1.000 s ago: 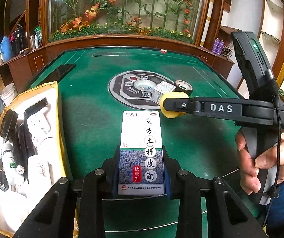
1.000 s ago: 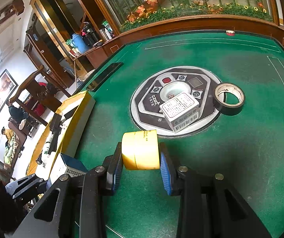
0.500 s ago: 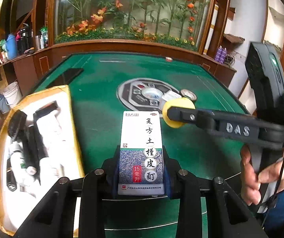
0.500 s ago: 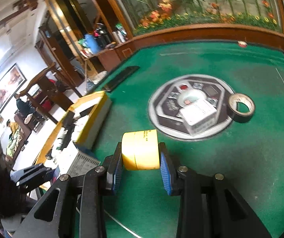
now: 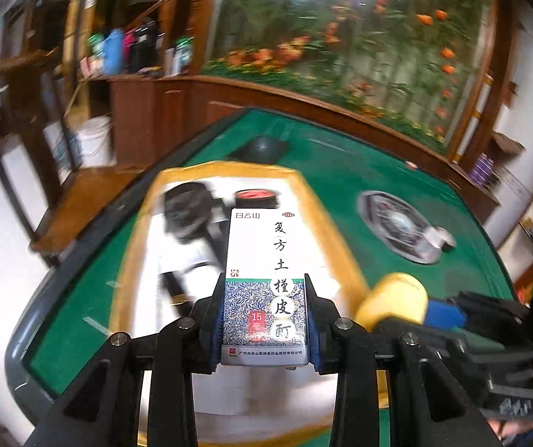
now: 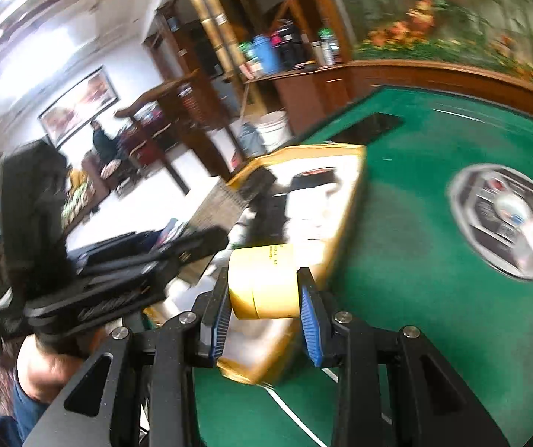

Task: Organize rigid objects
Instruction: 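Carry the medicine box and yellow roll into the tray and open both tools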

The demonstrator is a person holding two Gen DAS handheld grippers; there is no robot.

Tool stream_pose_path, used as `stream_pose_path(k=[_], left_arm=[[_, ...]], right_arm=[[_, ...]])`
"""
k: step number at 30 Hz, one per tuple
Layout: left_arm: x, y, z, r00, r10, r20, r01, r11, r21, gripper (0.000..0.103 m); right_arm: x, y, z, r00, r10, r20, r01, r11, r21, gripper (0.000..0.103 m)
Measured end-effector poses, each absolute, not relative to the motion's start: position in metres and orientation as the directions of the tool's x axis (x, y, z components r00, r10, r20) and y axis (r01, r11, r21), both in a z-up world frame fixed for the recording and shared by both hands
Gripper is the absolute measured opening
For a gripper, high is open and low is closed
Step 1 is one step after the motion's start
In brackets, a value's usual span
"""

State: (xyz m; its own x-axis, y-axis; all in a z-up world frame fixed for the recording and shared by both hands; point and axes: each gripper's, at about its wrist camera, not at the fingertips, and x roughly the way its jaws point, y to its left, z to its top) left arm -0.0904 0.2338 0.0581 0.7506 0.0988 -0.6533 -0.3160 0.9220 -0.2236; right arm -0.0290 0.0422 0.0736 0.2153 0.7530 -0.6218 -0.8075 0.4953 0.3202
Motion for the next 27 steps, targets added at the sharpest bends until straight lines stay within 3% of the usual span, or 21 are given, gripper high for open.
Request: stream_pose_path(k=[15,17,19,20,27], left_arm=[[-0.094,0.271,0.023,0.709,0.122,-0.694,-0.390,0.888,-0.242,0.038],[-0.093,0.271,0.020,0.712,0.112,-0.693,-0.388,0.886,-0.255,0.052],[-0.093,0.270,0.021,0.717,0.109,-0.689,-0.384,0.886,-0.259,0.055],[-0.094,0.268,0.023,0.721,0.110,-0.684,-0.380,0.889,-0.257,0.055],[-0.099,0.259,0.045,0.769,0.090,-0.633,-0.333,0.901,-0.277,0.065]], right_arm=[[-0.054,0.107,0.037,0.172,0.674,-0.718,-0.871,0.445,0.209,0.033],[-0.058,0.108,0.037,0.187,0.671,-0.718,-0.883,0.435,0.176,0.039],[-0.061,0.108,0.038,0.201,0.676,-0.709,-0.894,0.422,0.149,0.061],[-0.062,0.107,0.040,0.211,0.679,-0.703,-0.898,0.419,0.135,0.065],[-0.064,0.082,0.070,0.211,0.748,-0.630,-0.914,0.379,0.143,0.068]])
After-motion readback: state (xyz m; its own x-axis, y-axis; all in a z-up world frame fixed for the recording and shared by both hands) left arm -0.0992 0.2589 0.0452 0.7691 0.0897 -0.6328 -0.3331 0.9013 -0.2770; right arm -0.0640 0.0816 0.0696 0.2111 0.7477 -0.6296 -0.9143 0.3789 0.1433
